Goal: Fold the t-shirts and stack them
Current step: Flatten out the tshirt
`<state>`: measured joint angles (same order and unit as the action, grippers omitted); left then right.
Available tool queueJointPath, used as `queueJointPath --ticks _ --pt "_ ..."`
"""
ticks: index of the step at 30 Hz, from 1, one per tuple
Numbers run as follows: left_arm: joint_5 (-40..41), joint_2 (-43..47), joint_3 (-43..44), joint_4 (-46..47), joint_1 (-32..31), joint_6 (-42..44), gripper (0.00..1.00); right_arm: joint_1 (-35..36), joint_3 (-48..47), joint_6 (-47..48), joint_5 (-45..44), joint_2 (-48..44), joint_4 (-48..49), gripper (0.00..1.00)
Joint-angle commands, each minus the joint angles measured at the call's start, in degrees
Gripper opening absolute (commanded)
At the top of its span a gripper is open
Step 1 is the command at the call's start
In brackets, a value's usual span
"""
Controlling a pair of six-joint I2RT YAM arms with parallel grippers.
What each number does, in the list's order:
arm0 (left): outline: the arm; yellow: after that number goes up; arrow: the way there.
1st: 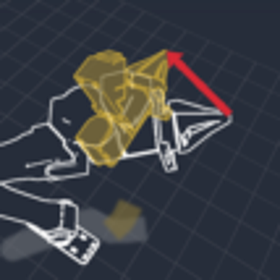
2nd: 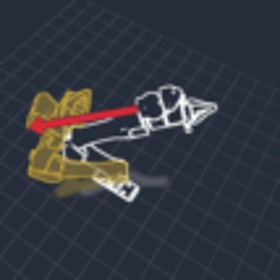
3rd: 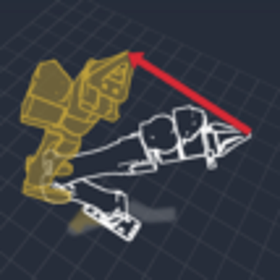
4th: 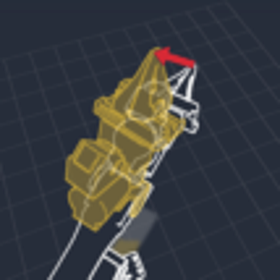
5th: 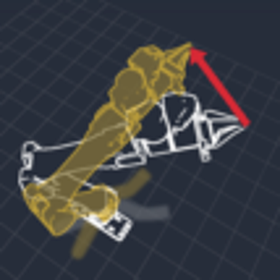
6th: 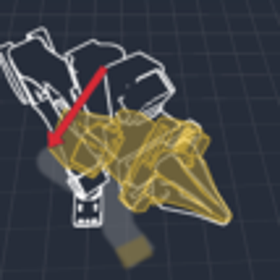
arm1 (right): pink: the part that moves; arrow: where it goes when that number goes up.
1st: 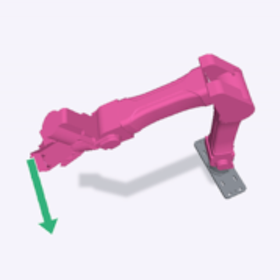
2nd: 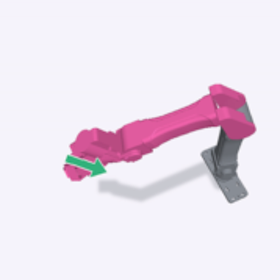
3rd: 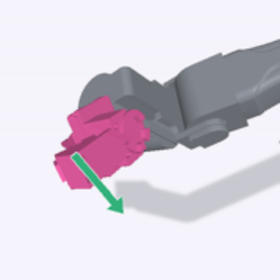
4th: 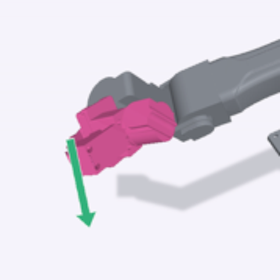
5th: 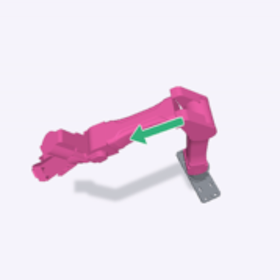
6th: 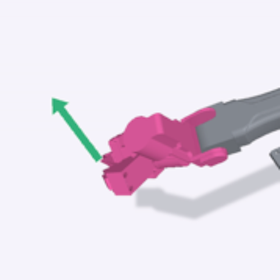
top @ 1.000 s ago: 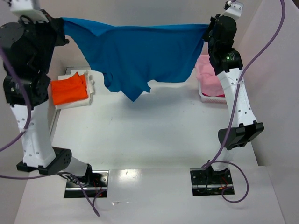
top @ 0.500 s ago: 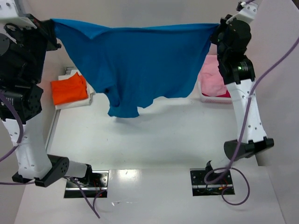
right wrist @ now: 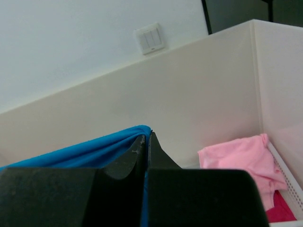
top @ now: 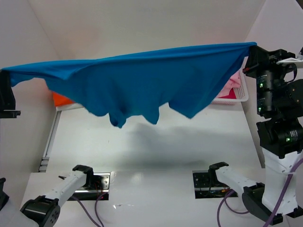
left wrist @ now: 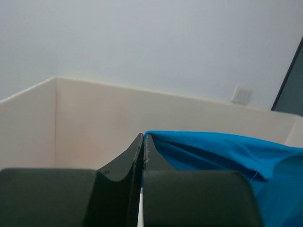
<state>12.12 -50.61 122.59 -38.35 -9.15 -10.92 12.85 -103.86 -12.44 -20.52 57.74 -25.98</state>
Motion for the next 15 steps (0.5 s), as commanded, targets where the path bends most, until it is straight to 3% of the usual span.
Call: queueJointPath --ticks 1,12,15 --pt "10.19 -2.85 0.71 4.42 0.53 2.47 0.00 -0.63 1.82 1.27 -7.08 3.54 0.16 0.00" --pt "10.64 -14.96 -16.50 12.73 0.53 3.53 0.00 -0.63 15.07 -1.19 -7.17 13.24 6.29 0.00" --pt "10.25 -16.15 -27.44 19.28 0.53 0.76 0.00 -0.63 21.57 -3.33 -4.96 15.45 10.36 0.00"
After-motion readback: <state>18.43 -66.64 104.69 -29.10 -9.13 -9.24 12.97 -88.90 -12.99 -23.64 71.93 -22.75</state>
